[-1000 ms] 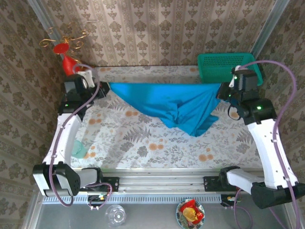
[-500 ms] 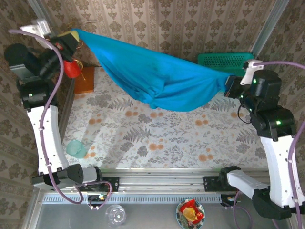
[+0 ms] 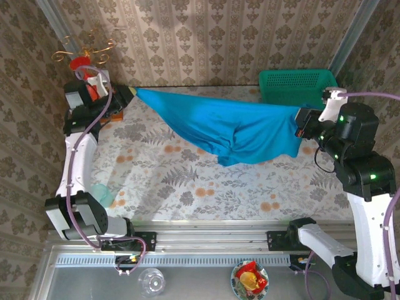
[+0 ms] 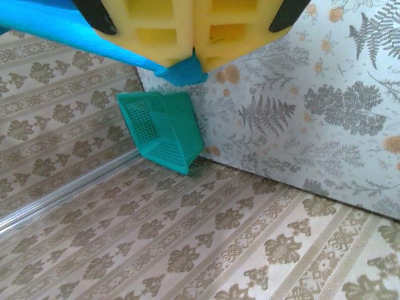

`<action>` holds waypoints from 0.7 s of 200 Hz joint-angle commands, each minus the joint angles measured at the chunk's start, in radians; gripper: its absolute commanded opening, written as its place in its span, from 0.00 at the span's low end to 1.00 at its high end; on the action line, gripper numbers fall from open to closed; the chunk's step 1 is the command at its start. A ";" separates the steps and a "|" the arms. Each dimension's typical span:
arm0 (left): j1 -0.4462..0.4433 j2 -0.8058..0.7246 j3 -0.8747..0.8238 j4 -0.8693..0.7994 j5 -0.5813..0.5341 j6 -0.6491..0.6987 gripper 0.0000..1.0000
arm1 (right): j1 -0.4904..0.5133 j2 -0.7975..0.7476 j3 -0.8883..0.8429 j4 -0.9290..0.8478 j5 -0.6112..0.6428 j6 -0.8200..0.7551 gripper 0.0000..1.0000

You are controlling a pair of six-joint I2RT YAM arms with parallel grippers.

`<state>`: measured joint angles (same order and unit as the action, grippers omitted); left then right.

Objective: Fold the inside-out t-shirt

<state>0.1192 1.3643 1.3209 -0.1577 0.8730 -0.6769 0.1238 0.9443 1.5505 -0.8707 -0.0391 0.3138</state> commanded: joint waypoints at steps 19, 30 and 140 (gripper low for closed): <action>0.017 -0.164 0.070 -0.039 0.013 0.073 0.00 | -0.009 -0.026 -0.071 0.040 -0.208 0.008 0.00; 0.016 -0.212 0.074 -0.043 0.010 0.088 0.00 | -0.010 -0.057 -0.098 0.065 -0.276 0.011 0.00; -0.204 0.103 0.063 -0.153 -0.027 0.223 0.00 | -0.009 -0.039 -0.417 0.030 -0.065 0.159 0.00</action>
<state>-0.0463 1.3010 1.4128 -0.2226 0.8635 -0.5076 0.1204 0.8597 1.1976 -0.7780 -0.2573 0.4091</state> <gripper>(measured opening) 0.062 0.074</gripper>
